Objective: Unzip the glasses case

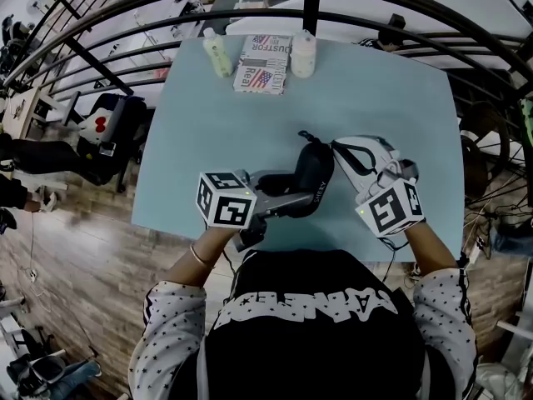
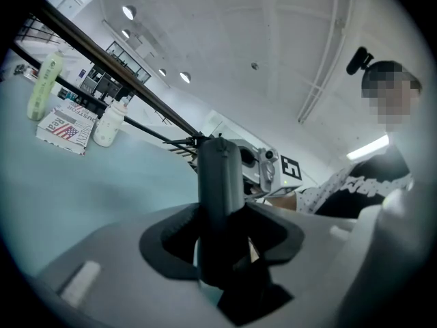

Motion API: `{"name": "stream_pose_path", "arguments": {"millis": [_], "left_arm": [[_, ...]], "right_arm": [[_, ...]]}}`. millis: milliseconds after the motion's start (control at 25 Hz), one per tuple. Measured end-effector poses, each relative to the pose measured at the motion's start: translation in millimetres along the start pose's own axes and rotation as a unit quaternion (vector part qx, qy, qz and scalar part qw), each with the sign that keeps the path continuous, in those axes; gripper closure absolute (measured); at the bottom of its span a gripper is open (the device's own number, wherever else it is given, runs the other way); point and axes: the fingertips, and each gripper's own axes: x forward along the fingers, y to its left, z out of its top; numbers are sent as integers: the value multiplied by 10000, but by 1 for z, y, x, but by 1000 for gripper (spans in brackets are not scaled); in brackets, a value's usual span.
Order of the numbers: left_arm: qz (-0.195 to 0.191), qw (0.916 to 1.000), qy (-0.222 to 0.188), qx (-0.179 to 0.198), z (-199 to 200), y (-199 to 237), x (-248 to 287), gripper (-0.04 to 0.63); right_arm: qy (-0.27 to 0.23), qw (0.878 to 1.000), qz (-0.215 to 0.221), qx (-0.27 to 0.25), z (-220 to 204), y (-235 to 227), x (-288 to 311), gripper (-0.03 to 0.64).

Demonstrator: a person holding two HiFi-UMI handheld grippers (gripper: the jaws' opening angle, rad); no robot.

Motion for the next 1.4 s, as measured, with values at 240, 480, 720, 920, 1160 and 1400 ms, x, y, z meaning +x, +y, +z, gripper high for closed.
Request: {"name": "stream_pose_path", "arguments": {"millis": [240, 480, 720, 920, 1160, 1400], "left_arm": [[112, 9992, 314, 229, -7, 4, -1, 595], [302, 9952, 763, 526, -14, 12, -2, 595], [504, 9901, 1056, 780, -25, 17, 0, 595], [510, 9903, 1068, 732, -27, 19, 2, 595], [642, 9854, 1300, 894, -31, 21, 3, 595], [751, 9790, 1551, 1089, -38, 27, 6, 595]], "right_arm": [[46, 9993, 115, -358, 1, 6, 1, 607], [89, 9965, 258, -791, 2, 11, 4, 607], [71, 9922, 439, -1162, 6, 21, 6, 609], [122, 9906, 511, -1262, 3, 23, 8, 609], [249, 9824, 533, -1770, 2, 27, 7, 609], [376, 9575, 598, -2797, 4, 35, 7, 609]]}}
